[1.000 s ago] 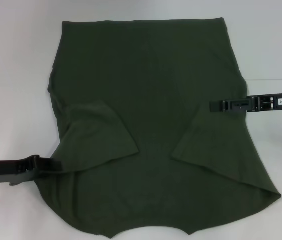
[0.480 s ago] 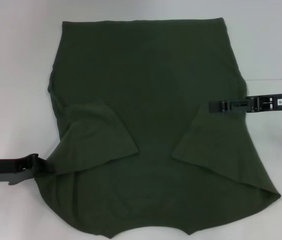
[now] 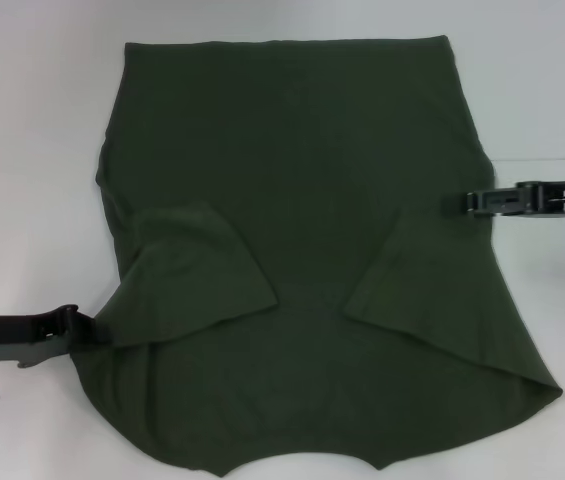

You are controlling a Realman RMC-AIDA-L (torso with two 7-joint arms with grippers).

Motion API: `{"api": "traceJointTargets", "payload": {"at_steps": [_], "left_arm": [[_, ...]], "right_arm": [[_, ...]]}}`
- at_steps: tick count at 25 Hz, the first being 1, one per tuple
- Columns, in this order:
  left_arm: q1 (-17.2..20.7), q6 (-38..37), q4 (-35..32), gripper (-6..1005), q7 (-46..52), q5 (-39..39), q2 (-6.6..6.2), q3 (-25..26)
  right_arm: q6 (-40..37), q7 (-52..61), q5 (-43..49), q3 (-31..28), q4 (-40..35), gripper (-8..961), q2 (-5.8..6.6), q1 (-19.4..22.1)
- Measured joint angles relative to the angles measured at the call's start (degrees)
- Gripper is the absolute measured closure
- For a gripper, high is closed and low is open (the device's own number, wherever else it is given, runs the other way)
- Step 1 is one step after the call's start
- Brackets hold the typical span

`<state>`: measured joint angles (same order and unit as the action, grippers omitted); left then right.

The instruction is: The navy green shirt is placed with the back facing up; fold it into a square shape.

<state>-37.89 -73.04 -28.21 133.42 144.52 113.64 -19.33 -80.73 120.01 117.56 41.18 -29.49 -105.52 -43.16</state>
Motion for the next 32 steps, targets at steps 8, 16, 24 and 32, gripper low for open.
{"api": "traceJointTargets", "payload": {"at_steps": [8, 16, 24, 32], "left_arm": [[0.26, 0.12, -0.12, 992, 0.01, -0.16, 0.00, 0.35], [0.43, 0.33, 0.03, 992, 0.48, -0.37, 0.00, 0.43], [0.20, 0.73, 0.17, 992, 1.23, -0.62, 0.07, 0.98], [-0.13, 0.87, 0.25, 992, 1.59, -0.91, 0.06, 0.96]], "right_arm": [[-0.89, 14.70, 11.05, 0.47, -0.04, 22, 4.05, -1.26], [-1.93, 16.71, 17.60, 0.25, 0.66, 23, 4.07, 0.41], [-2.42, 16.83, 17.61, -0.13, 2.24, 24, 4.05, 3.11], [-1.74, 16.34, 17.79, -0.08, 3.84, 24, 3.47, 4.38]]}}
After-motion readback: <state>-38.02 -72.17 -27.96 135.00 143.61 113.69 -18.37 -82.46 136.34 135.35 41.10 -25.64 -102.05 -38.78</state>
